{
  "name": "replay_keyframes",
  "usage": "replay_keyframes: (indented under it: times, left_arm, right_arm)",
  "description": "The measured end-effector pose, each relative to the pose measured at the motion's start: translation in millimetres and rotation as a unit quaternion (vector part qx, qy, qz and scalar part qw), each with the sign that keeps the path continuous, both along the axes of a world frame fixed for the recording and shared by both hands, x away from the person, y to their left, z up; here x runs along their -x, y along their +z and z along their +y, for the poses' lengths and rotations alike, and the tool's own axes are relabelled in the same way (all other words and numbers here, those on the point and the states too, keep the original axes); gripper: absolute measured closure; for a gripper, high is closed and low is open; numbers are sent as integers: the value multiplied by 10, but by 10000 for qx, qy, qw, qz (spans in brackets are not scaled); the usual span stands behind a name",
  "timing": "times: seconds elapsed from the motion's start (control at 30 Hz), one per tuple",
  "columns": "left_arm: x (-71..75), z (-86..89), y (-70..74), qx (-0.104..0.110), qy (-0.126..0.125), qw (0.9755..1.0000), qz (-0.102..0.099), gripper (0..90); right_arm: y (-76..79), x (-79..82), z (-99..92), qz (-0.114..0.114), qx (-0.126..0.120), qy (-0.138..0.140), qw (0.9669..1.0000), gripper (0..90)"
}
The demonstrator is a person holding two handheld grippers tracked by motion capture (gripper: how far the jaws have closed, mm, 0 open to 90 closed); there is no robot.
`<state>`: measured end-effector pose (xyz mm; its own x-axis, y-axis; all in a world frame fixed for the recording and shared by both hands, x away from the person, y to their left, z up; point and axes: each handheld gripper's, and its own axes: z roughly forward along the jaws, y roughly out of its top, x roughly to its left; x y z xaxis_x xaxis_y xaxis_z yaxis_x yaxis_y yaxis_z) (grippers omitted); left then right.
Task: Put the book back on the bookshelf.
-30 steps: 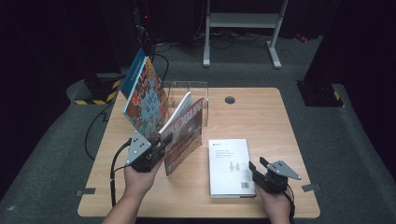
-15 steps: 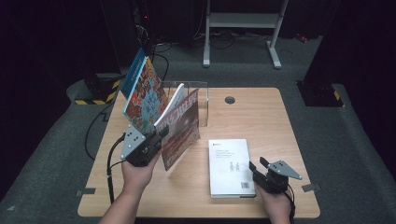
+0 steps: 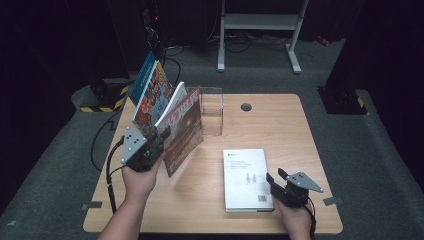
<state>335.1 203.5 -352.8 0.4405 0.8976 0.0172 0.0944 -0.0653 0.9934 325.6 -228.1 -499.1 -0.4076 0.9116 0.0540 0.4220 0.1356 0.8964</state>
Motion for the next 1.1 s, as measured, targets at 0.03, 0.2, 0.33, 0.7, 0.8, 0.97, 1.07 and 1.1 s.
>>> replay_keyframes:
  times: [0.03, 0.2, 0.33, 0.7, 0.8, 0.97, 1.07, 1.1]
  left_arm:
    - [0, 0, 0, 0, 0, 10000, 0, 839]
    - [-27, 21, 3, -20, 109, 9999, -34, 839]
    - [-63, 15, -5, -20, 146, 9999, -28, 839]
    - [-198, -42, -23, 0, 250, 9997, 7, 839]
    - [-215, -54, -19, -27, 277, 9996, -7, 839]
    - [-284, -80, -6, -50, 338, 9994, 0, 839]
    - [-340, -97, 14, -82, 362, 9993, -1, 839]
    - [-340, -97, 14, -82, 362, 9993, -1, 839]
  right_arm:
    - [0, 0, 0, 0, 0, 0, 10000, 481]
    - [3, 2, -6, -11, -13, -8, 10000, 482]
    - [5, 7, -14, -14, -40, -11, 10000, 482]
    - [13, 10, -9, -65, 24, 69, 10000, 484]
    - [18, 10, -2, -91, 54, 95, 9999, 481]
    - [22, 4, -5, -83, 79, 70, 9999, 494]
    - [35, 0, -23, -53, 46, 94, 9999, 529]
    - [35, 0, -23, -53, 46, 94, 9999, 529]
